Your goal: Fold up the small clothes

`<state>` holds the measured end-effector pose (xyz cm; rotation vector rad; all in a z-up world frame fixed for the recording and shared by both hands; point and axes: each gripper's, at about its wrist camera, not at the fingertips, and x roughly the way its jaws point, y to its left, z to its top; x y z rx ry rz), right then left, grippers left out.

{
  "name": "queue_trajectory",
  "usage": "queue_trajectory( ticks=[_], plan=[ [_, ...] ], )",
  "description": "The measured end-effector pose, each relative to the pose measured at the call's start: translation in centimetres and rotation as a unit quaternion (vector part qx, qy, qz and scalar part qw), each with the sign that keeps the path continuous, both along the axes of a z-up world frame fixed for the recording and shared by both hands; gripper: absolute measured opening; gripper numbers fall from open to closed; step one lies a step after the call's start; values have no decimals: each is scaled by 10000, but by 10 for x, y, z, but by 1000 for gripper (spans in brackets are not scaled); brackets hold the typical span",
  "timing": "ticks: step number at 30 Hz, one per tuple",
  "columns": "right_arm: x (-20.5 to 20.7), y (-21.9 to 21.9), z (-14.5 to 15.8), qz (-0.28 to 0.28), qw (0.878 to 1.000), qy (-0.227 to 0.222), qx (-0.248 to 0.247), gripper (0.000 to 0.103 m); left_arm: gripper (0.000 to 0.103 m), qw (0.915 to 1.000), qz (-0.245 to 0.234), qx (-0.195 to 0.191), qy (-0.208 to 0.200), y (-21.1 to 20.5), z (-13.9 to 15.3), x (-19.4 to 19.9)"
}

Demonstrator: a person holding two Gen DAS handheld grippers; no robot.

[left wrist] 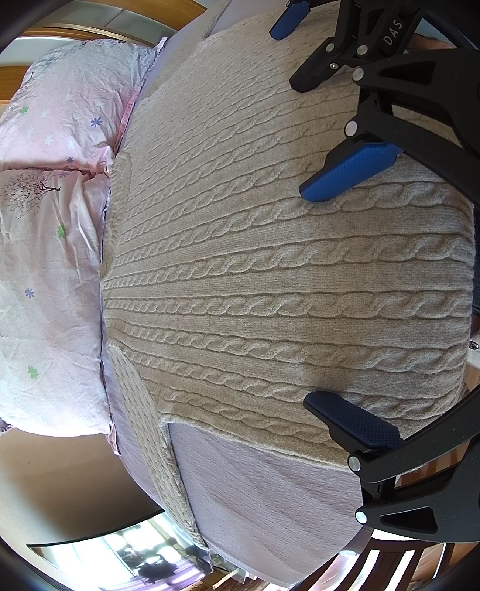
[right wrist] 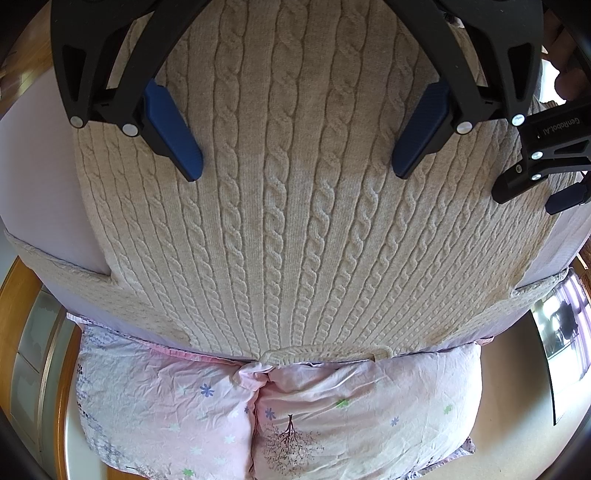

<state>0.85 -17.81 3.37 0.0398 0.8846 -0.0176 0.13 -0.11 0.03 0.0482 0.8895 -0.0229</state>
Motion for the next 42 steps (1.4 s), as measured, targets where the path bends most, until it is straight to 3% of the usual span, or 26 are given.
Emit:
queue_trajectory(
  ticks=[9,11,13,15,17,20,22,24,28,30,32,35,37,38,40,42],
  plan=[
    [2,3,-1,112,9999,1,-26,101,102,9998,-86,18,152,0,3,6],
    [-2,1,-1,379,9992,-128,-2,101,102,9998,-141,25,149,0,3,5],
    [2,-14,6,767,9965,-55,329,101,102,9997,-172,23,163,0,3,5],
    [5,-61,25,254,9957,-294,844,101,102,9997,-191,37,132,1,4,5],
    [6,-121,44,-537,9874,-690,1322,101,102,9997,-242,52,79,1,5,6],
    [10,-226,54,-2017,9549,-971,1949,99,102,9992,-327,-52,-235,7,13,8],
    [14,-292,48,-2791,9251,-972,2385,74,102,9981,-325,-190,-494,18,22,13],
    [20,-346,37,-3457,8975,-883,2594,64,102,9958,-312,-493,-709,35,31,20],
    [27,-411,11,-4235,8531,-669,2971,57,102,9775,-228,-1687,-1245,88,44,35],
    [28,-433,-2,-4572,8330,-559,3064,56,102,9733,134,-1901,-1280,115,47,47],
    [27,-446,-12,-4807,8157,-613,3160,52,102,9731,538,-1873,-1230,137,49,59],
    [30,-459,-18,-5002,8084,-672,3029,36,102,9710,1094,-1808,-1120,172,49,75],
    [37,-466,-24,-5036,8105,-610,2929,10,102,9689,1433,-1702,-1086,198,46,86],
    [45,-471,-24,-4991,8131,-618,2931,10,102,9685,1596,-1606,-1038,209,46,92],
    [51,-458,-8,-4842,8304,-786,2642,9,102,9662,1823,-1567,-932,233,43,103],
    [62,-424,29,-4254,8705,-1252,2136,8,102,9590,1945,-1842,-925,256,40,108]
  ],
)
